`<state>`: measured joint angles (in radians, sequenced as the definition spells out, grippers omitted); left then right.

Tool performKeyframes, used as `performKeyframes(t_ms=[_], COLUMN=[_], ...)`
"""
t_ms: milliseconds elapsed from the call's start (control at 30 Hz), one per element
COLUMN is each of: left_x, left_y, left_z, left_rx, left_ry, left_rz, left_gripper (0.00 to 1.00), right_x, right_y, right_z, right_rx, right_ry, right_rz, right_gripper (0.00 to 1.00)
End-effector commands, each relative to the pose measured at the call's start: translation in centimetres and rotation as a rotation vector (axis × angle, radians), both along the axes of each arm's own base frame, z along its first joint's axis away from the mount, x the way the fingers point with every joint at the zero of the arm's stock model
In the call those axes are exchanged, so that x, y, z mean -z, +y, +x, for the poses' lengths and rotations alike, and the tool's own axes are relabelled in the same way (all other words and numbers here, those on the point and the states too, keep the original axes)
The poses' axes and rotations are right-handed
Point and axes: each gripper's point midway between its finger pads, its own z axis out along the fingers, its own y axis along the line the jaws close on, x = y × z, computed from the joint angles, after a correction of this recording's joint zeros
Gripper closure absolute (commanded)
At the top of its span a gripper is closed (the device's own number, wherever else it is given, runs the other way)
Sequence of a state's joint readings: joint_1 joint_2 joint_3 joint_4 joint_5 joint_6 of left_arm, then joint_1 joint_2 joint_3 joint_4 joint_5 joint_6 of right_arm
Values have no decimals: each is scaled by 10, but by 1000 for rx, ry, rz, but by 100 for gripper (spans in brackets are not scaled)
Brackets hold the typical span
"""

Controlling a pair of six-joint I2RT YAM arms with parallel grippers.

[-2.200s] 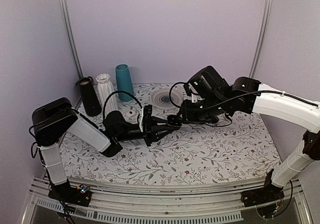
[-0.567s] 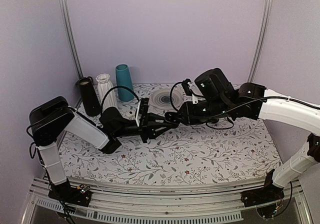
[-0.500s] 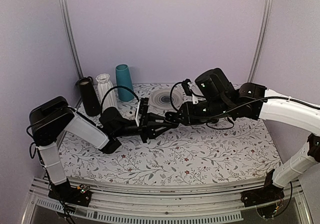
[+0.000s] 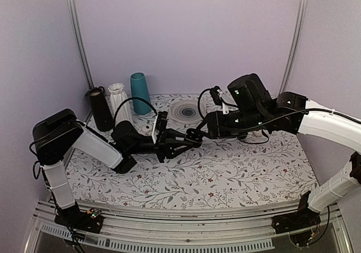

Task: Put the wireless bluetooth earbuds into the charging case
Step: Adjust the right earbud in the right side groove of the charging case.

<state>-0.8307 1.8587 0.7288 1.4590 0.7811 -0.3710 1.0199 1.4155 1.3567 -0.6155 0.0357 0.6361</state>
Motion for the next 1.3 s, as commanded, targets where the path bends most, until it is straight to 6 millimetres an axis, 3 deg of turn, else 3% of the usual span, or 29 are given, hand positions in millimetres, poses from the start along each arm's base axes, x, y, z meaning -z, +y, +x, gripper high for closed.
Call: performKeyframes(t_ms=[0,200,333,500,1267], left_x=[-26,-25,-26,-27,-30], left_y=[10,10,9,7,6], left_z=[-10,-12,-11,-10,-9], left_rx=[20,32,30,33,39], left_ry=[-84,-91,-94,-97,-96], left_rz=[-80,-75,-72,-70,-70], left_gripper=[100,100,100,100,100], right_x=[-26,-26,-19,-6,14], right_y=[-13,-14,-12,-7,-6], right_z=[1,-2,-4,-7,-13], right_rx=[2,-22,-22,-43,-96], right_ry=[-5,39,70,75,-2], right_rz=[119,177,174,137,-20], right_gripper=[48,54,62,66,65])
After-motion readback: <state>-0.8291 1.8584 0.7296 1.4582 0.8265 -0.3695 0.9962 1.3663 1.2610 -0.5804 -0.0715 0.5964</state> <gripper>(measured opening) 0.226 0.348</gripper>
